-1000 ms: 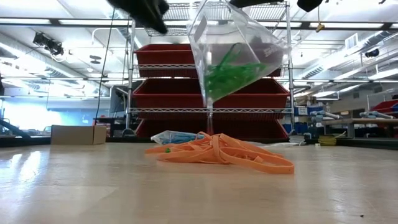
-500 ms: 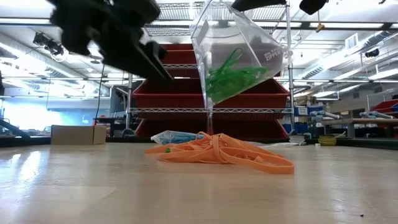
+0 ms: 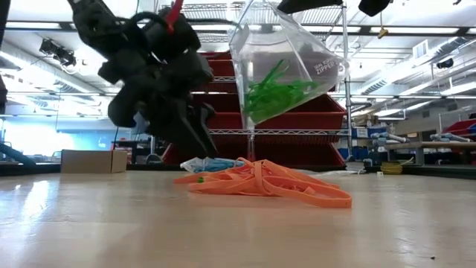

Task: Sort rubber bands
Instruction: Put the green rubber band into the bottom transparent zip bag

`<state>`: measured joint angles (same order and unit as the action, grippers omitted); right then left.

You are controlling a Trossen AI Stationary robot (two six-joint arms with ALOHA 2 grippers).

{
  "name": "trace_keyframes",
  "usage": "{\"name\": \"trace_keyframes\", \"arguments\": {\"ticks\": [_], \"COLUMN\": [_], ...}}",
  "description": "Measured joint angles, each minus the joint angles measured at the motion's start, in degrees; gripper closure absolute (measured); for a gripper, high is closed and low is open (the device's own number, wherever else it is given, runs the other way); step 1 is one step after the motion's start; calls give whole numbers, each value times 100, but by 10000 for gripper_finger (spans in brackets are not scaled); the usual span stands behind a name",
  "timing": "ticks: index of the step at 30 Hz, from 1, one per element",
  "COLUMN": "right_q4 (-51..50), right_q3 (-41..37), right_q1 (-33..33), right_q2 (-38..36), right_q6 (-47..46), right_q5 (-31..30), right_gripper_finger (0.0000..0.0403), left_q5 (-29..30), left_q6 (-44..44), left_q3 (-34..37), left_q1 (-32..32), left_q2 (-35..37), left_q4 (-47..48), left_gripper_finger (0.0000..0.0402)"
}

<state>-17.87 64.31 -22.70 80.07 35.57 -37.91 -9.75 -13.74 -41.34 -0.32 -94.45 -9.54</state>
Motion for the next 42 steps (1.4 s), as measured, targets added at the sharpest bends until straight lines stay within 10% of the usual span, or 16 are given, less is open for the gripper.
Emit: {"name": "trace_keyframes", "arguments": {"ticks": [14,22,42], "right_q4": [-2,-111,-128], "right_q3": [0,0,0], "right_q1": [66,66,22], "right_q2": [0,0,0], "right_q6": [-57,-136,-163], "right_q5": [2,2,69], "right_gripper_finger": [403,403,403], "left_q5": [133,92,770], "left_q6": [-447,-606,-662], "left_q3": [-393,-681,-2327], "left_q1": [75,-34,-697], "left_q2": [-988,-937,1712], "left_q4": [-182,1013,2817], "left_gripper_finger": [249,389,401]}}
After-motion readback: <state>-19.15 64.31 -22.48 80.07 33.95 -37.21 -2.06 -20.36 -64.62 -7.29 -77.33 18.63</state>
